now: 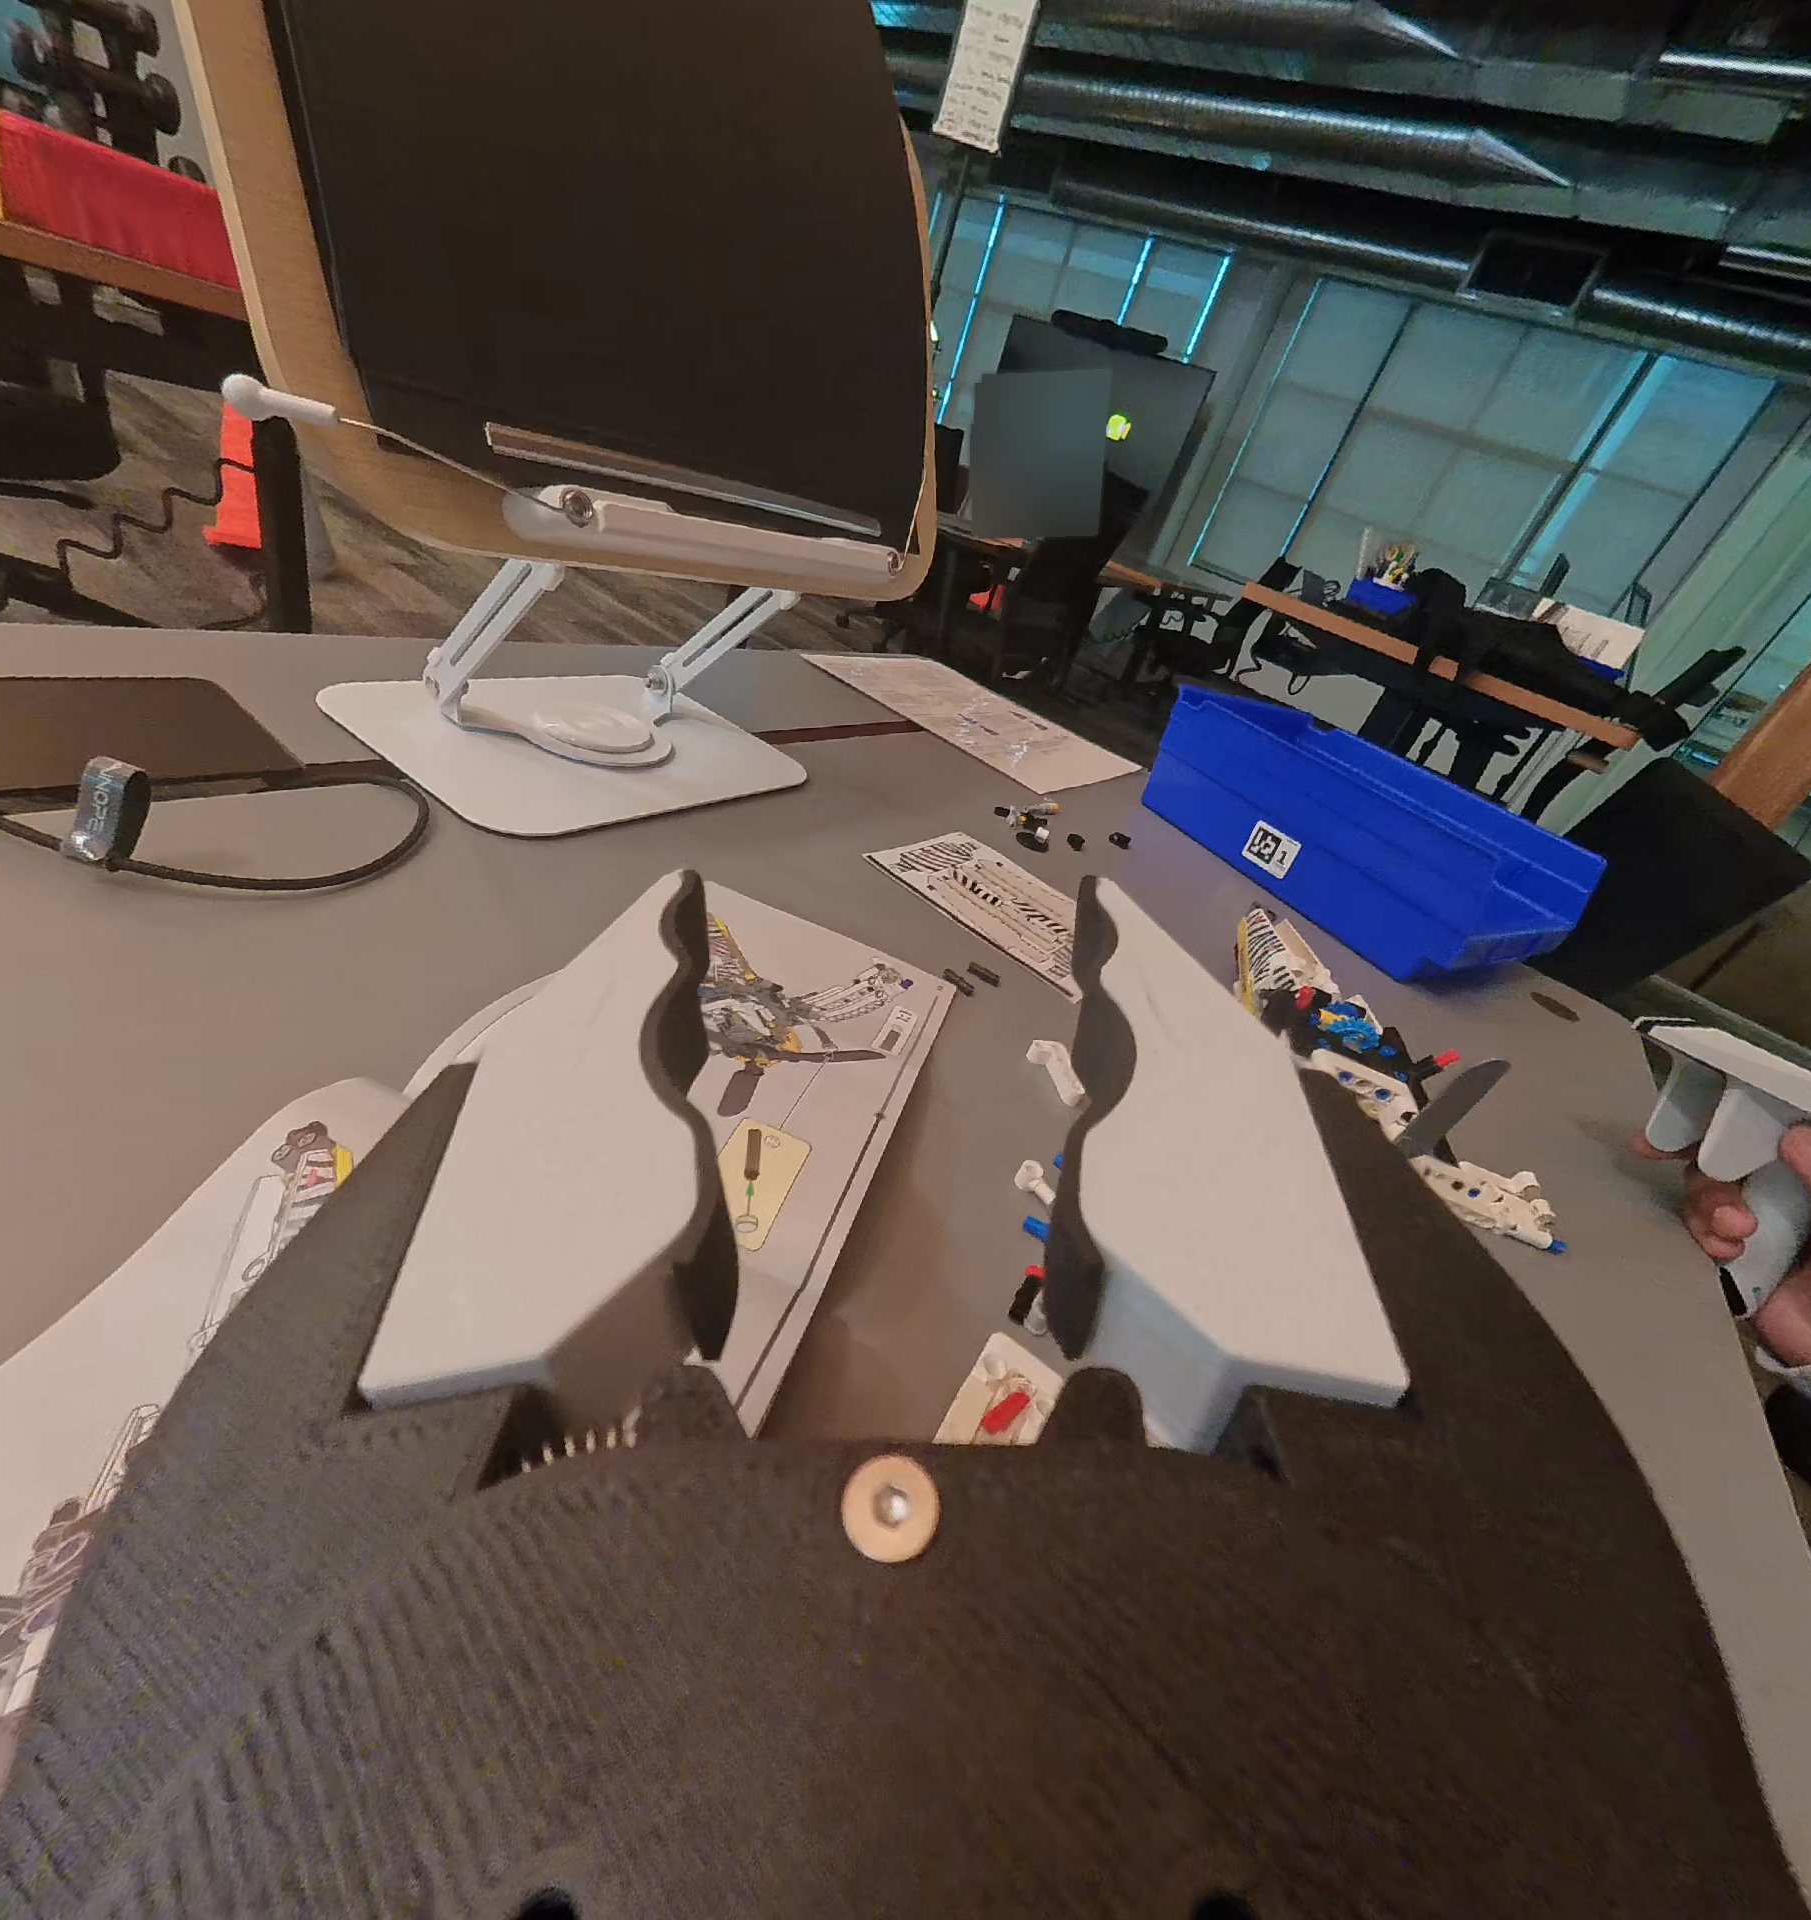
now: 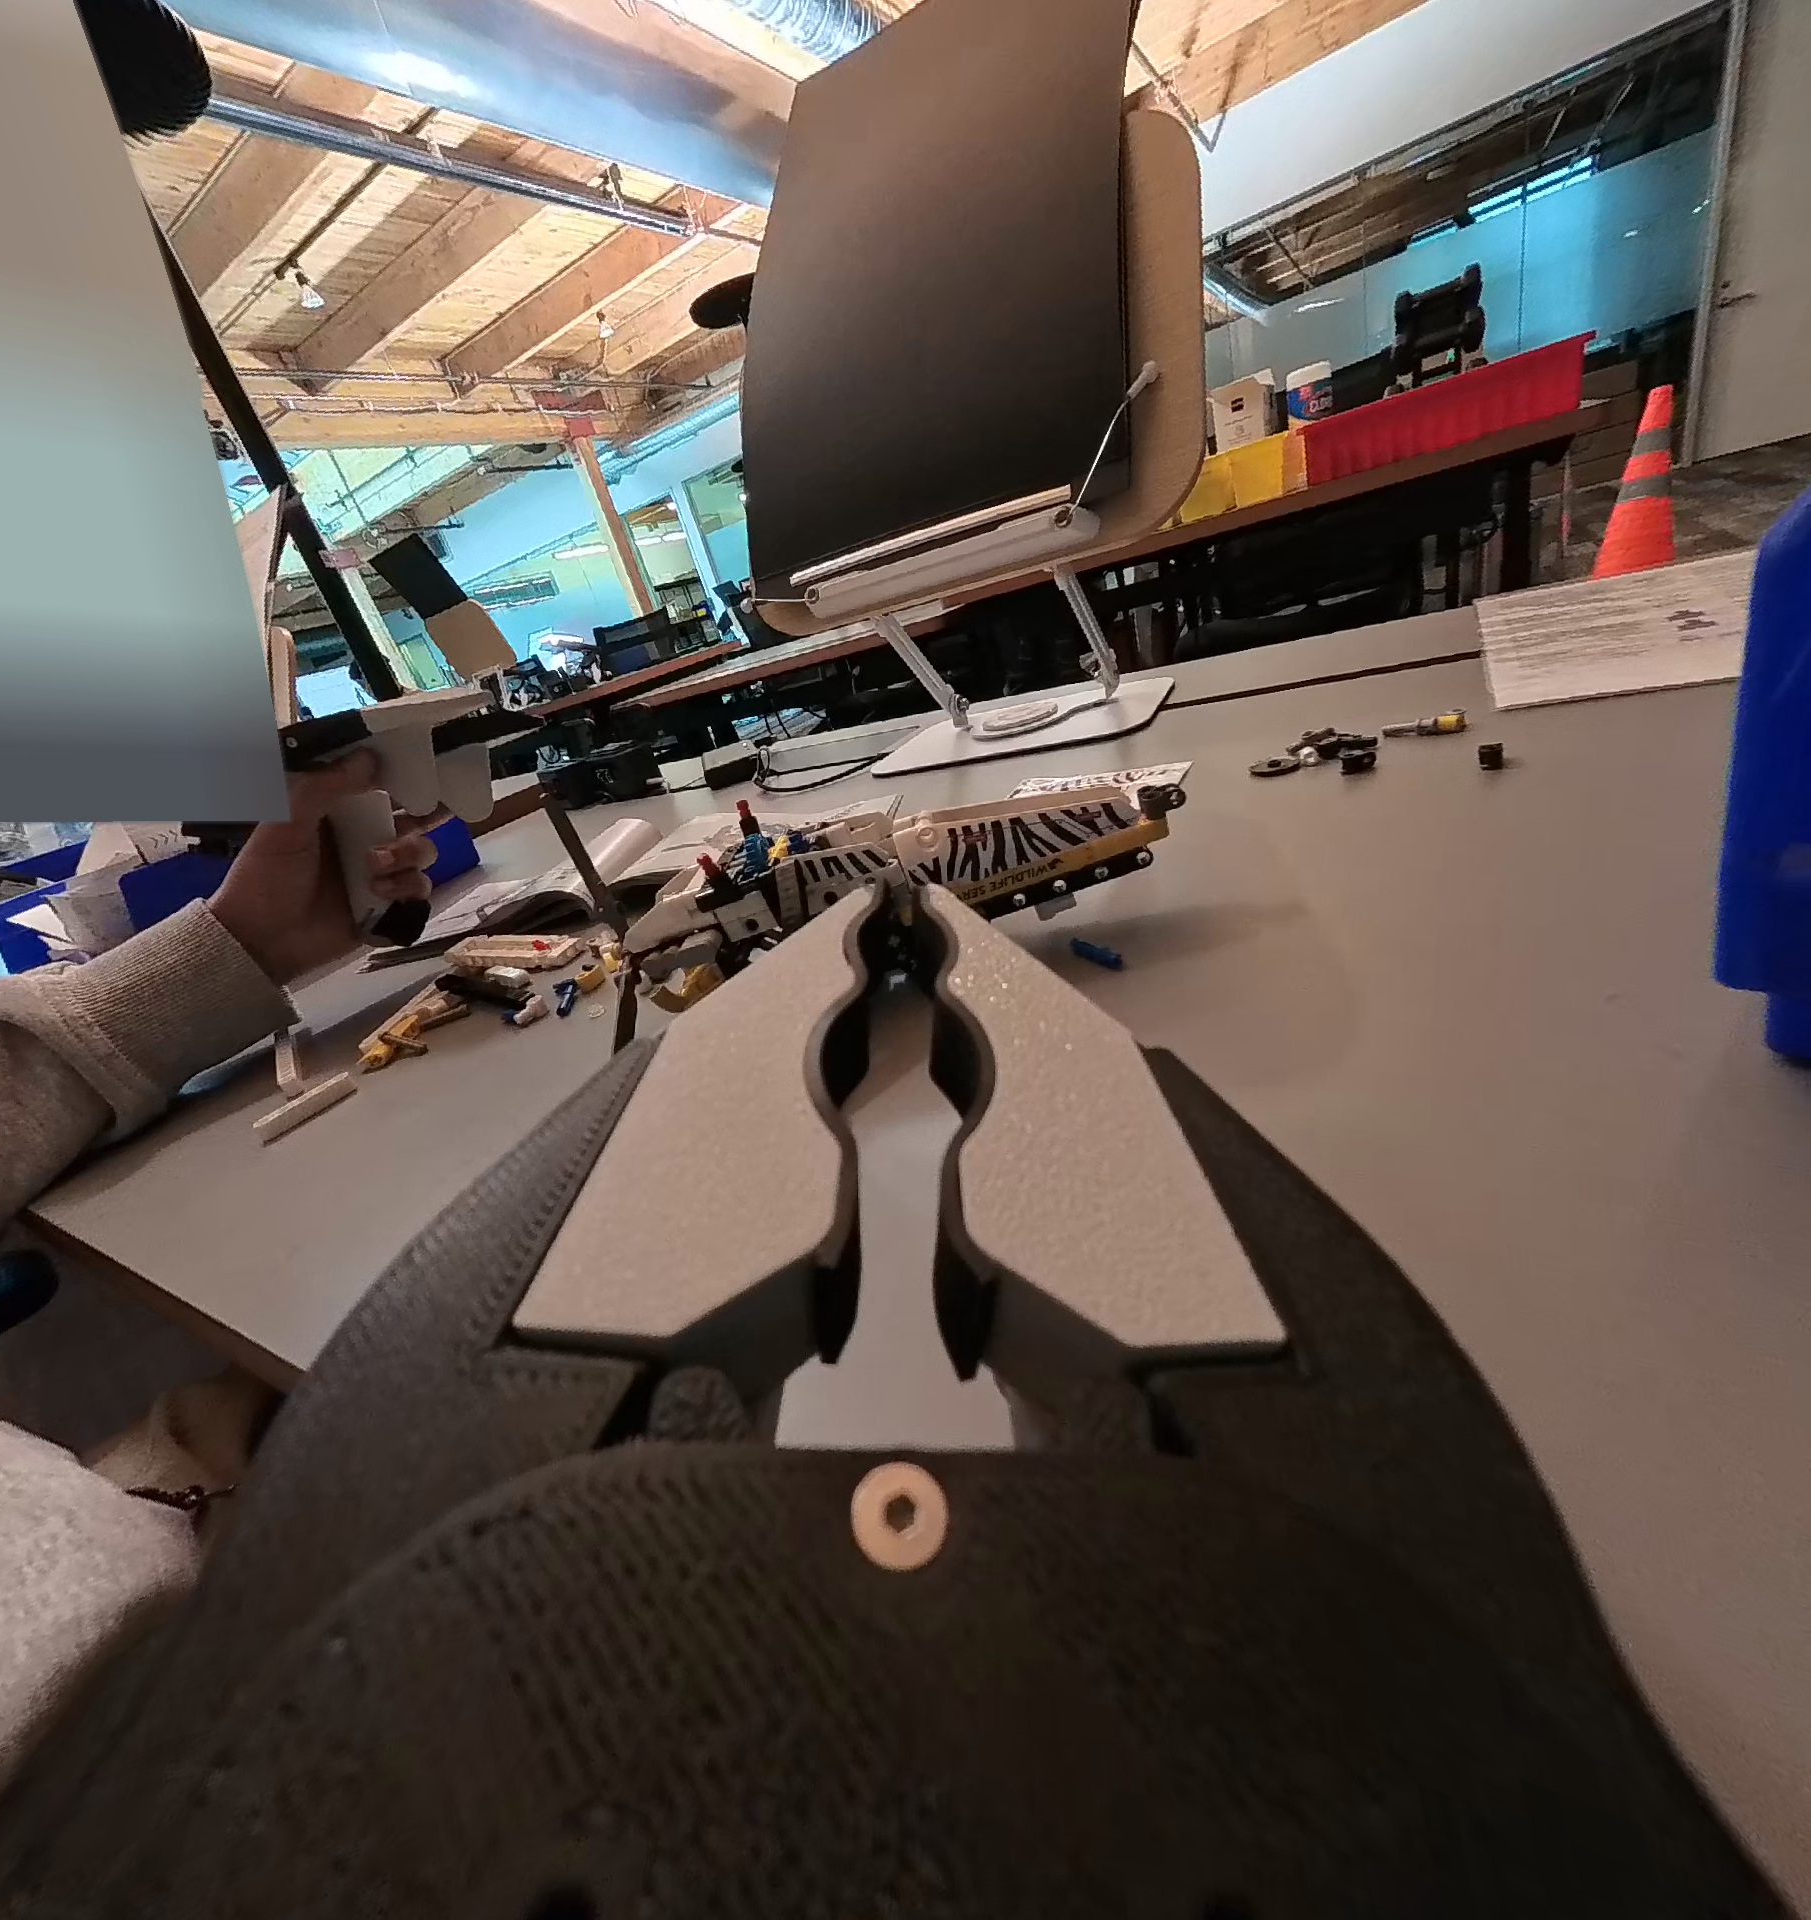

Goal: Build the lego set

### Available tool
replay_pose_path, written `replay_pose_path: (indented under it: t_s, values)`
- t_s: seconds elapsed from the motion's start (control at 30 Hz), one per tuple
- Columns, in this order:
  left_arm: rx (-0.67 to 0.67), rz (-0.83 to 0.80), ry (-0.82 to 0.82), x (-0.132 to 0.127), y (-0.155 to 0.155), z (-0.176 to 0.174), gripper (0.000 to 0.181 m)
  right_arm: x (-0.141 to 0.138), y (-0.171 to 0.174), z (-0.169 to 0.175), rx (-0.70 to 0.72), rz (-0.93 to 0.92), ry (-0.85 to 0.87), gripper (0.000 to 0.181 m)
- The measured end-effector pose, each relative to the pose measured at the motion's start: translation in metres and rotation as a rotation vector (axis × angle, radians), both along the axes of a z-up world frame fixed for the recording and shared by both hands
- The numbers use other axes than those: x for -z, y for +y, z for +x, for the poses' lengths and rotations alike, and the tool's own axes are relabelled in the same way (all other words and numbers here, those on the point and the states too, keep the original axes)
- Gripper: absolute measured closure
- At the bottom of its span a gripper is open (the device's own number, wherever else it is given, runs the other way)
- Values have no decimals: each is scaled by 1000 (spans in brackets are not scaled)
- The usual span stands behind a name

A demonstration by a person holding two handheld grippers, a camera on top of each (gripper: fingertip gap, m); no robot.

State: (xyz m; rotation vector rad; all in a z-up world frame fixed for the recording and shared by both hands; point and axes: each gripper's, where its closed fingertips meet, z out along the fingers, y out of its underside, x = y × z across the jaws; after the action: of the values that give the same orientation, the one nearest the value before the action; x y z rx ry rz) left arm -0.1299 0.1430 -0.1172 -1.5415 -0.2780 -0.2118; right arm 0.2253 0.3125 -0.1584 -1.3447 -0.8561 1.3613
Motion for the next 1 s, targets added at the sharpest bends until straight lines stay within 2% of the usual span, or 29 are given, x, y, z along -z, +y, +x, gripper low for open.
replay_pose_path:
  t_s: [0.2, 0.37, 0.57, 0.8, 1.0]
  values:
    - [-51, -107, 63, 13, 3, -5, 107, 1, 1, 0, 3, -5, -6, 180]
    - [-112, -284, 29, 33, 12, -14, 107, 1, 2, 0, 6, -10, -4, 181]
    - [-134, -606, 105, 69, 30, -20, 91, 1, 2, -1, 6, -10, -7, 181]
    - [-215, -789, 183, 93, 64, -40, 70, 1, 2, -1, 6, -10, -8, 181]
    - [-253, -947, 186, 129, 67, -52, 75, 0, 1, 0, 4, -7, 1, 181]
